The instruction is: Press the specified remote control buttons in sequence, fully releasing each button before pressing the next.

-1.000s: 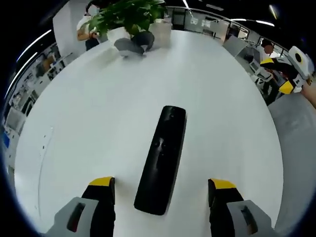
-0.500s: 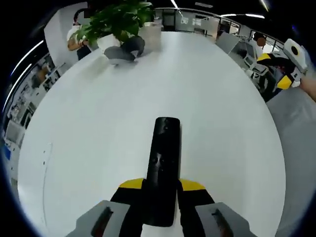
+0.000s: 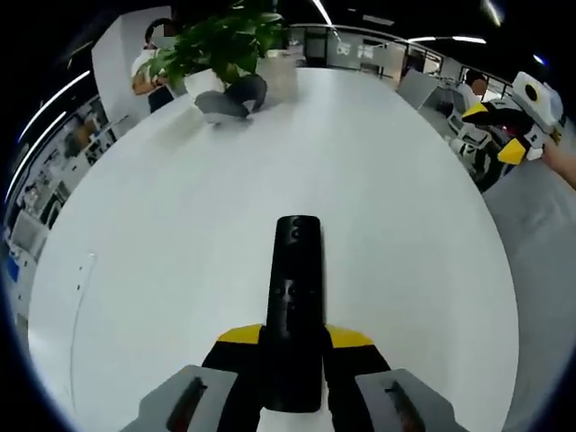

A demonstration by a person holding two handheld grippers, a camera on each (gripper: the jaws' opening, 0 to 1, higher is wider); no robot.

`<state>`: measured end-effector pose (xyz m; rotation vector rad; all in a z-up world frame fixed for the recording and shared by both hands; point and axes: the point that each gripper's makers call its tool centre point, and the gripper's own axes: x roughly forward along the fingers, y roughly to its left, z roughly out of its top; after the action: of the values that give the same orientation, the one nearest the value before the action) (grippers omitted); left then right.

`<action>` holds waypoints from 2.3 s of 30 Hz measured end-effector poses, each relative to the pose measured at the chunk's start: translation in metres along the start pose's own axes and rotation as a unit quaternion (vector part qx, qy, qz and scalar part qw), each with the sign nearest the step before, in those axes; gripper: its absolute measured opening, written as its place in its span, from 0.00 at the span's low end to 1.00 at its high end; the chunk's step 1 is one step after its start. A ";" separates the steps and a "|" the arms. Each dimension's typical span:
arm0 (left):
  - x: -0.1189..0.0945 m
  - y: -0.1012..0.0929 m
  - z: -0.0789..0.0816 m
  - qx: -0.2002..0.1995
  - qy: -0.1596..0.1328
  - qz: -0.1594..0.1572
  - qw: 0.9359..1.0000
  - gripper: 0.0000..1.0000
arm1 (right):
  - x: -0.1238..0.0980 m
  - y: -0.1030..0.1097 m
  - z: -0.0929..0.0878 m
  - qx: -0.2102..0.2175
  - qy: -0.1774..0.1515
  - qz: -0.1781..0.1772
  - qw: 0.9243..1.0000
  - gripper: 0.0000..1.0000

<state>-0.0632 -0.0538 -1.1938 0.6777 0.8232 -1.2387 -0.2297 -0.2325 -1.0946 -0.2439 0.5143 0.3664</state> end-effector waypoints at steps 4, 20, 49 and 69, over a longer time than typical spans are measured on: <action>0.000 0.000 0.000 -0.002 -0.008 0.000 1.000 0.24 | 0.000 0.000 -0.001 -0.004 0.003 -0.002 1.000 0.37; -0.002 -0.026 -0.005 0.006 -0.005 -0.004 1.000 0.24 | -0.001 -0.003 0.000 0.003 -0.002 -0.006 1.000 0.35; -0.010 -0.076 -0.014 0.017 -0.018 -0.014 1.000 0.24 | 0.001 0.002 -0.005 -0.008 0.013 0.002 1.000 0.34; -0.018 -0.122 -0.020 0.037 -0.040 -0.028 0.998 0.24 | 0.003 0.007 -0.009 -0.023 0.028 0.010 0.999 0.32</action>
<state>-0.1879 -0.0532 -1.1905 0.6641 0.7365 -1.3433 -0.2339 -0.2287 -1.1047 -0.2941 0.5634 0.3918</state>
